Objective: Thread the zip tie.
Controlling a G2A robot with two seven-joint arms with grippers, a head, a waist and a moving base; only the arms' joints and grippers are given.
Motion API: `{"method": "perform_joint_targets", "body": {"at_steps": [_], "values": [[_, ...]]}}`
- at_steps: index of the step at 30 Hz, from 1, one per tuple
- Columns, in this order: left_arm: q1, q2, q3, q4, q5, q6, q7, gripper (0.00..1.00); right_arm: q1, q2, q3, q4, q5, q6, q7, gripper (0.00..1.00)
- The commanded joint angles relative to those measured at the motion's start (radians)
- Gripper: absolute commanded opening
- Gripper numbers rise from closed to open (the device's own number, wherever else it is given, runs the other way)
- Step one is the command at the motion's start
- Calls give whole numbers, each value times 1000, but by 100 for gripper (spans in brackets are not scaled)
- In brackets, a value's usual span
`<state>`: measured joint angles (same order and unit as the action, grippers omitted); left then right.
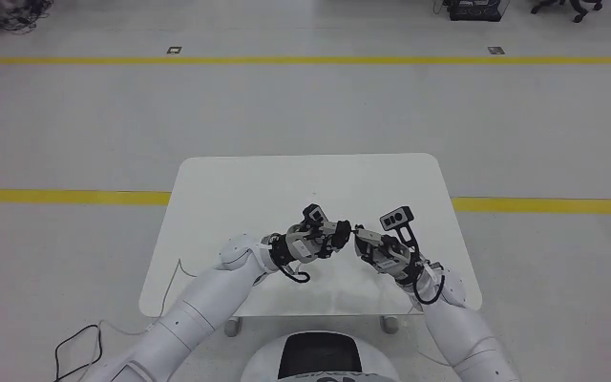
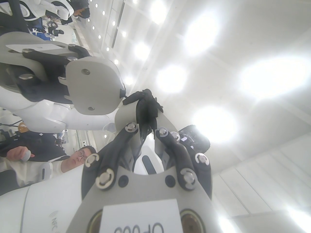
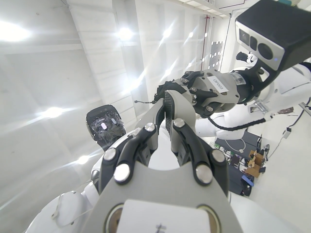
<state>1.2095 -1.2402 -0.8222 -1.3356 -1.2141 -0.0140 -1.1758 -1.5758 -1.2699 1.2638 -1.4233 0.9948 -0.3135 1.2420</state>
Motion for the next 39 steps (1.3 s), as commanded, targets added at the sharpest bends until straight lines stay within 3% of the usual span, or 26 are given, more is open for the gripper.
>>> {"method": "perform_joint_targets", "body": {"at_steps": [1,39], "values": [[0,0,0,0,0,0,0,0,1,0,-1,2,0,0,-1,0],[0,0,0,0,0,0,0,0,11,5,-14,12,-29,18,-16,0]]}}
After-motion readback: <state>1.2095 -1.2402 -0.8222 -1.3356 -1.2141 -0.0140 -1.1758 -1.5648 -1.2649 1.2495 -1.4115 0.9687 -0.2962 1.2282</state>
